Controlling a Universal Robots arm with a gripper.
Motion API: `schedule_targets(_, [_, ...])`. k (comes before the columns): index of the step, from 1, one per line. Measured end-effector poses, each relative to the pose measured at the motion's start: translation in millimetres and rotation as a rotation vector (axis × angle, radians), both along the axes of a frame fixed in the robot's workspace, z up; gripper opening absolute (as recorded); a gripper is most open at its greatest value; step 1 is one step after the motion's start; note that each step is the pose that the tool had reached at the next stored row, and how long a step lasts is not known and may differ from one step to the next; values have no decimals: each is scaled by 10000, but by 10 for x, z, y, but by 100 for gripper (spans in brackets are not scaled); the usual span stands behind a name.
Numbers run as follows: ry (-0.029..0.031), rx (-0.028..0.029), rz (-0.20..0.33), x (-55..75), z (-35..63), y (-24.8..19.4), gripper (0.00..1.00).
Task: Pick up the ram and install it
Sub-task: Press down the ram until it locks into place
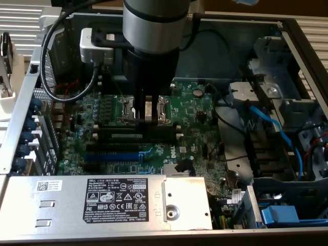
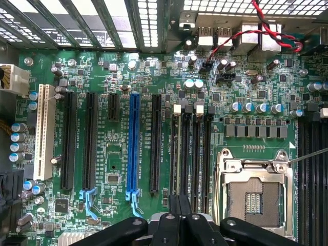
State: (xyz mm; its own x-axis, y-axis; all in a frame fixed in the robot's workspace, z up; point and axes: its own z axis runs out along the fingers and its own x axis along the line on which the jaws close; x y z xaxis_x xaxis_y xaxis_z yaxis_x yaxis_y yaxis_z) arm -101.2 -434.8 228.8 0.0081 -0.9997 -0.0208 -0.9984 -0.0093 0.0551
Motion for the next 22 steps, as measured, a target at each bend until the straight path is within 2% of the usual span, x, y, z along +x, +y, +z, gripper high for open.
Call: schedule_targets(22, [-3,3,20,-9,-26,0,10])
